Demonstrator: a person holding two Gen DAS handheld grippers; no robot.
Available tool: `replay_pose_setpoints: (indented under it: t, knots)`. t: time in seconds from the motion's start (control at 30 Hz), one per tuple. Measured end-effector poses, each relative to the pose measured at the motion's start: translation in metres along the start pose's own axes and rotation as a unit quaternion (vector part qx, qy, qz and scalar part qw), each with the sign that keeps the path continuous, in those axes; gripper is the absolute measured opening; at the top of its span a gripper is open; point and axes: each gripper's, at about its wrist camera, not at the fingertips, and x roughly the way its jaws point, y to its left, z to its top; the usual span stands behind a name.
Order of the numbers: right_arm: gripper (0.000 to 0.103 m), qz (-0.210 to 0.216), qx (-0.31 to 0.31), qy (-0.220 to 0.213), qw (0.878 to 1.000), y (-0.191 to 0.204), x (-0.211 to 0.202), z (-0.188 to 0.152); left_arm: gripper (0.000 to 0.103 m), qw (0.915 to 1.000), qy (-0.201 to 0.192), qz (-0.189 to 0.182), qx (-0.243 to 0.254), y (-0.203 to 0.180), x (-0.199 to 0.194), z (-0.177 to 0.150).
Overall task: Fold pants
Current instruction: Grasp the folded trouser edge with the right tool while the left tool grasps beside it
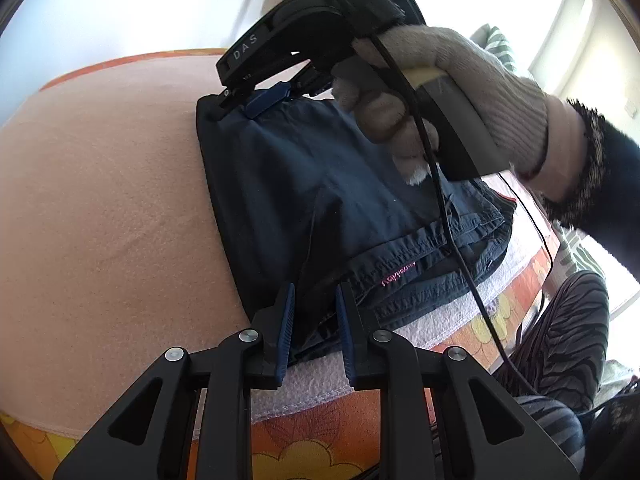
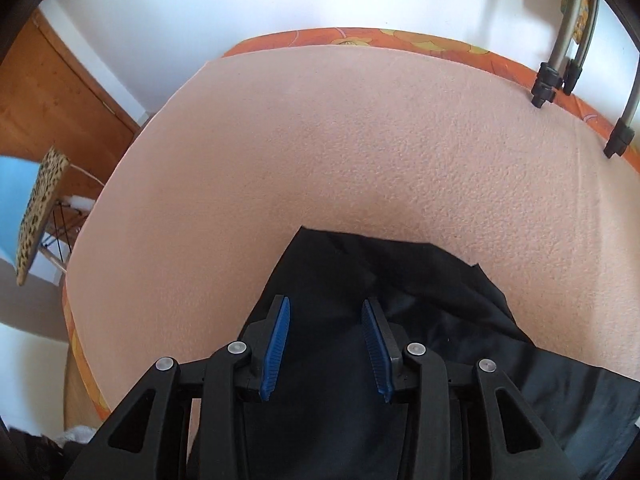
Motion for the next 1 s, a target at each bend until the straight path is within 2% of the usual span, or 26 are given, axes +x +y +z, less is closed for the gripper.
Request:
replay_pose_setpoints:
  t: [0.17,0.23,0.37,0.47,0.6,0.7,0.77,0.83,0.93,1.0]
  knots:
    - [0.043,-0.010,0.002,0.027,1.000,0.017,-0.009,0.009,0.021,0.9989,-0.015,-0.019,-0.040,0.010,-0.013,-0.002]
    - [0.048,-0.011,0.001,0.037,0.999,0.026,-0.010,0.016,0.025,0.9976,-0.021,-0.027,-0.060,0.017,-0.017,-0.003]
    - [0.049,-0.053,-0.022,0.070,0.996,0.048,0.001,0.020,0.026,0.9953,-0.026,-0.029,-0.088,0.030,-0.020,-0.002]
    - [0.050,-0.076,-0.032,0.099,0.992,0.060,0.018,0.023,0.030,0.9935,-0.029,-0.035,-0.104,0.036,-0.020,-0.002]
    - [0.054,-0.117,-0.061,0.111,0.985,0.075,0.030,0.023,0.033,0.9906,-0.027,-0.041,-0.128,0.045,-0.015,-0.002]
    - [0.054,-0.125,-0.064,0.116,0.983,0.075,0.035,0.025,0.039,0.9892,-0.027,-0.042,-0.138,0.045,-0.012,0.002]
    - [0.045,-0.134,-0.067,0.118,0.982,0.073,0.037,0.024,0.039,0.9882,-0.027,-0.047,-0.143,0.049,-0.011,0.005]
    - [0.042,-0.132,-0.062,0.114,0.983,0.072,0.039,0.025,0.042,0.9878,-0.026,-0.047,-0.146,0.050,-0.008,0.009]
    - [0.029,-0.122,-0.059,0.114,0.984,0.068,0.037,0.018,0.043,0.9871,-0.022,-0.046,-0.151,0.050,-0.003,0.013]
    - [0.010,-0.102,-0.045,0.113,0.987,0.063,0.031,0.019,0.046,0.9874,-0.017,-0.046,-0.150,0.053,-0.002,0.015]
